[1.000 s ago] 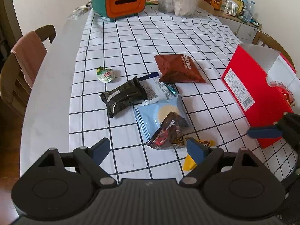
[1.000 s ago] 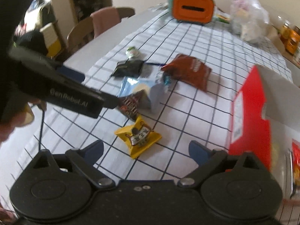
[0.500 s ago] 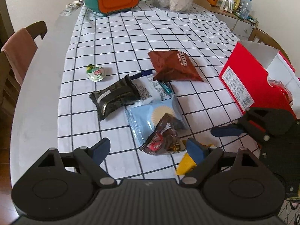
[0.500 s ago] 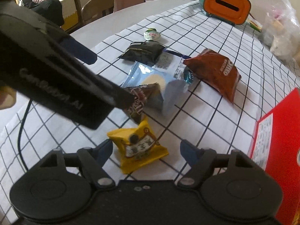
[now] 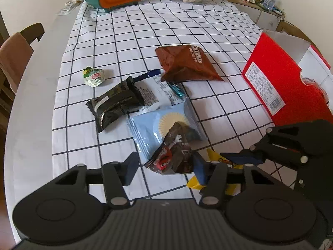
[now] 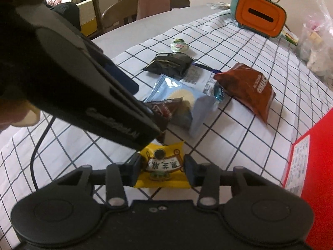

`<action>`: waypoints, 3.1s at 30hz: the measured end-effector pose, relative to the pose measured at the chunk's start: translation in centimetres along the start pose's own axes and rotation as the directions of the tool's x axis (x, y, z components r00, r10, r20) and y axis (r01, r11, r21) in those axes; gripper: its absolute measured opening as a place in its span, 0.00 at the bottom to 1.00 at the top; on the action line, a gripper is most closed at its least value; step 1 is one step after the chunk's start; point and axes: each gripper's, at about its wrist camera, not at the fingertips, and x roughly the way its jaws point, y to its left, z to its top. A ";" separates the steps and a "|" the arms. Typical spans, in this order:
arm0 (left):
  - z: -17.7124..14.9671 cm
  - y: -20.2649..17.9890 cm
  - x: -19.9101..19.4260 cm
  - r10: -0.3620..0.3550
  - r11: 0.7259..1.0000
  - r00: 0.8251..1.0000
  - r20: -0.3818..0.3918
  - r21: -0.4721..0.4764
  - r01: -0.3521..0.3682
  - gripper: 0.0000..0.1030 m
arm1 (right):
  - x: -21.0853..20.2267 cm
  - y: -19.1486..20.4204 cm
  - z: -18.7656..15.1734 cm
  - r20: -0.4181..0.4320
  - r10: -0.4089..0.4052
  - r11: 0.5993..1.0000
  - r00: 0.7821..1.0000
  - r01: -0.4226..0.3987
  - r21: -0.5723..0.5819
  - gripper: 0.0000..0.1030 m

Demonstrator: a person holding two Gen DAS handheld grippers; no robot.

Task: Organize snacks
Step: 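Grasp the brown chocolate packet with the left tool while the right tool holds the yellow packet, then carry the brown packet with the left tool while the right tool carries the yellow packet into the box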

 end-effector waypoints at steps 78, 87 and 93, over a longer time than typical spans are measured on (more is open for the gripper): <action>-4.1 1.8 -3.3 -0.011 0.994 0.999 0.051 -0.107 0.017 0.17 | 0.9 -0.9 0.1 0.041 -0.063 0.998 0.997 0.062 0.022 0.55; -4.0 2.8 -1.2 -0.035 0.989 0.999 0.003 -0.145 0.035 0.42 | 0.8 -1.2 -0.3 0.044 -0.006 0.997 0.999 0.003 0.073 0.51; -4.1 2.9 -1.2 -0.037 0.987 0.999 0.019 -0.158 0.040 0.36 | 0.4 -1.6 -0.4 0.069 -0.002 0.991 0.998 -0.007 0.130 0.45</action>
